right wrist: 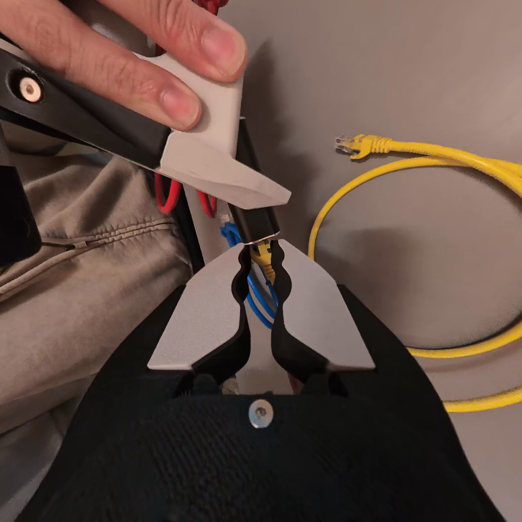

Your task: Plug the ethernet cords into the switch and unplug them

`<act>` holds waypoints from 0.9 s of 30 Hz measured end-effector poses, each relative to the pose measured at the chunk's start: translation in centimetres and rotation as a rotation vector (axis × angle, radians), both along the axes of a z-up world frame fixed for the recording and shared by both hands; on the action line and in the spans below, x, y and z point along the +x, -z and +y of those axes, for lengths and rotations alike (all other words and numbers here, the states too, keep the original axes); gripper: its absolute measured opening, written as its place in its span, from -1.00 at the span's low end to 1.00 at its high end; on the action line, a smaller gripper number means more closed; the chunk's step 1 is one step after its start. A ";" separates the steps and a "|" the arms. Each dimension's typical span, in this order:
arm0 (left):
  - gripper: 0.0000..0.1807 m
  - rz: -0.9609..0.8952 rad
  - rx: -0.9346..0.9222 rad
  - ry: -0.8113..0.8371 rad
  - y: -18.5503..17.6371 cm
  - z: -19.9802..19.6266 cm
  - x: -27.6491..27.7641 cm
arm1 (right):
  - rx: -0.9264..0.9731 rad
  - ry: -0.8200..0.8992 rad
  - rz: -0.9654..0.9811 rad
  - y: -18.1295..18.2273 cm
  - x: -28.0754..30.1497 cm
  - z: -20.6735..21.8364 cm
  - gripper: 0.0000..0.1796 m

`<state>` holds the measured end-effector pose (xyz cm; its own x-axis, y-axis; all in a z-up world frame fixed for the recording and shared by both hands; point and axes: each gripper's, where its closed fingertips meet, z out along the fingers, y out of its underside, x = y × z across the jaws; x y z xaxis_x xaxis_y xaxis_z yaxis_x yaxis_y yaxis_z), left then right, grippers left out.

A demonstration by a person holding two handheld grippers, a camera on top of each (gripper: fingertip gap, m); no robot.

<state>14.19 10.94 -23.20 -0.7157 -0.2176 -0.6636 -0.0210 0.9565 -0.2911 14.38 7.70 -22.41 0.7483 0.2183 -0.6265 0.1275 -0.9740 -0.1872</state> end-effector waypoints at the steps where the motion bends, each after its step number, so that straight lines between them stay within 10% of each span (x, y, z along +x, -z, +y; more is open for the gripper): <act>1: -0.31 -0.018 -0.018 -0.008 -0.1 -0.1 0.2 | -0.006 -0.009 -0.016 -0.1 0.2 0.0 -0.83; 27: -0.31 -0.232 -0.214 -0.131 -2.6 -1.2 -0.2 | -0.145 -0.027 -0.272 -2.9 0.4 -1.0 -0.82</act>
